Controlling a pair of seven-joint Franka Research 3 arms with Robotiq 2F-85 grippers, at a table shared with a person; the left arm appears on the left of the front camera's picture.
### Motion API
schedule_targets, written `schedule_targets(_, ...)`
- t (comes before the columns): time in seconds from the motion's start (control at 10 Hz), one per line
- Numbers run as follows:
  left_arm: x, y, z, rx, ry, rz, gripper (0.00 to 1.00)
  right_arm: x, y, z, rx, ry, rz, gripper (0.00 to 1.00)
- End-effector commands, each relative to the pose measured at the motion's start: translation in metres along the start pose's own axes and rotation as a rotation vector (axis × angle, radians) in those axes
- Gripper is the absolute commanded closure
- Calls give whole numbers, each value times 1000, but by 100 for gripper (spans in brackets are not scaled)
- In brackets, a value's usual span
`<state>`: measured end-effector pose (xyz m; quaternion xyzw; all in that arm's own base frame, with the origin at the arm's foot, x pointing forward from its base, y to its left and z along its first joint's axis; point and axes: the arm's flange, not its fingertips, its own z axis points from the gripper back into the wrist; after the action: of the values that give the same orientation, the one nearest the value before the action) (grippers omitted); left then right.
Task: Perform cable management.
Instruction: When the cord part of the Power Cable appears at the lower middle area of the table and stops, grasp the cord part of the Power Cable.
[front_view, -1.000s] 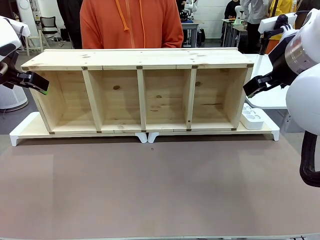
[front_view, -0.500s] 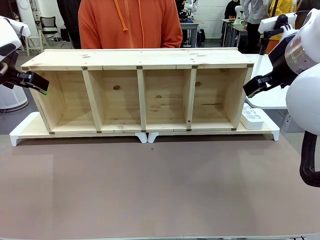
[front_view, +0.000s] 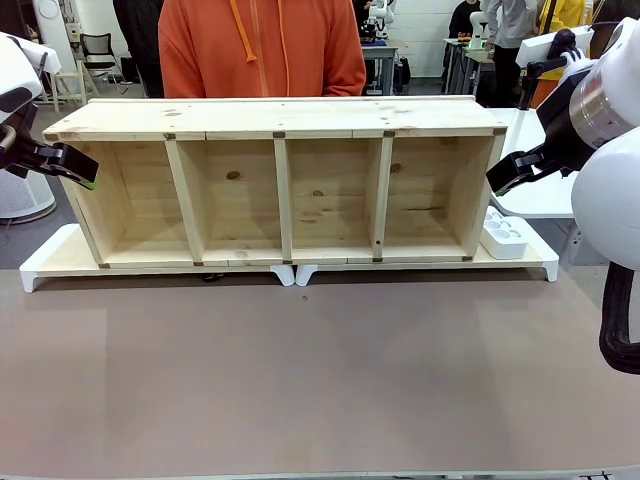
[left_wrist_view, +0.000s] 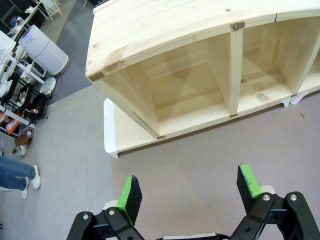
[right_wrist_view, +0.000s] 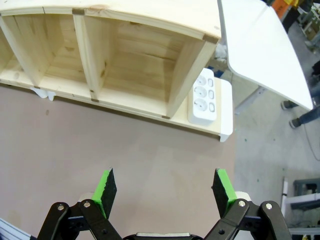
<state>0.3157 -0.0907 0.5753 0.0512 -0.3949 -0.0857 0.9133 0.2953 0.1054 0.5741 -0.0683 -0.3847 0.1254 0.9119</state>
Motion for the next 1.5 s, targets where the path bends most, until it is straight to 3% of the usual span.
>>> schedule_targets(0.0, 0, -1, -1, 1, 2, 2, 0, 0, 1, 0, -1, 0, 2, 0)
schedule_targets(1.4, 0, -1, -1, 1, 2, 2, 0, 0, 1, 0, -1, 0, 2, 0)
